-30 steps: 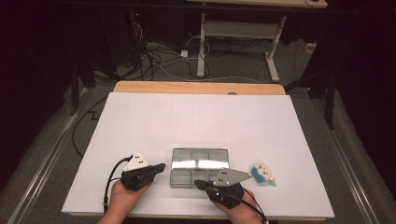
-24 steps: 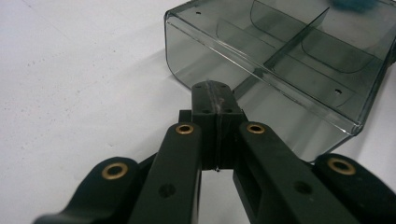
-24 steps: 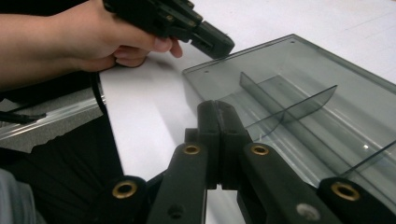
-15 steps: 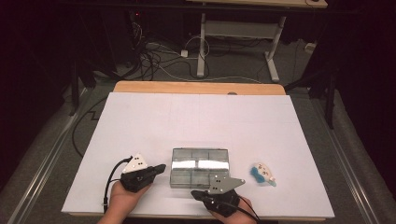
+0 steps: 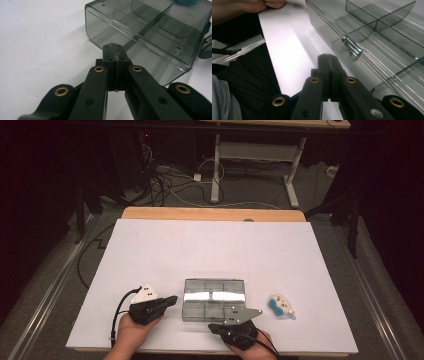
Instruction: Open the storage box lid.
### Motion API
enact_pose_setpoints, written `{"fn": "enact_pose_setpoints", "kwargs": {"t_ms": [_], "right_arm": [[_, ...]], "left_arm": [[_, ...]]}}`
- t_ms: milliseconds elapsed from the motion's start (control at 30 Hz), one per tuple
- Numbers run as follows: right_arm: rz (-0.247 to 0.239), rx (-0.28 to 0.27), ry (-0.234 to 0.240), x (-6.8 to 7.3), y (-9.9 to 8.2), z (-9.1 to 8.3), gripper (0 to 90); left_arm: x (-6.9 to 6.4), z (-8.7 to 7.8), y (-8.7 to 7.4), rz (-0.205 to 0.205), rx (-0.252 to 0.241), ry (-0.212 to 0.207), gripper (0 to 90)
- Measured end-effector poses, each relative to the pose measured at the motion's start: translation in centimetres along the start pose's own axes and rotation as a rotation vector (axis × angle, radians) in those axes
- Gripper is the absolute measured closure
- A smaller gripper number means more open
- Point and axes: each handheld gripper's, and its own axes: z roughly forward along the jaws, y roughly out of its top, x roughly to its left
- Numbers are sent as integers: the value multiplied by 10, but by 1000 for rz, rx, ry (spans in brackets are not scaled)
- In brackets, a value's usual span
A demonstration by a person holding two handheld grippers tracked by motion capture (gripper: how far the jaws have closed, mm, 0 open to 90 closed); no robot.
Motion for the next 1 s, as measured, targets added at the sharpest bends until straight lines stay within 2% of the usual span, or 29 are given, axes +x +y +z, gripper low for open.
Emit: {"fn": "enact_pose_setpoints", "kwargs": {"t_ms": [467, 1000], "right_arm": [[13, 3, -17, -5, -2, 0, 900], [46, -26, -9, -9, -3, -2, 900]], "left_arm": [[0, 0, 0, -3, 2, -1, 878], [0, 0, 0, 0, -1, -3, 879]]}}
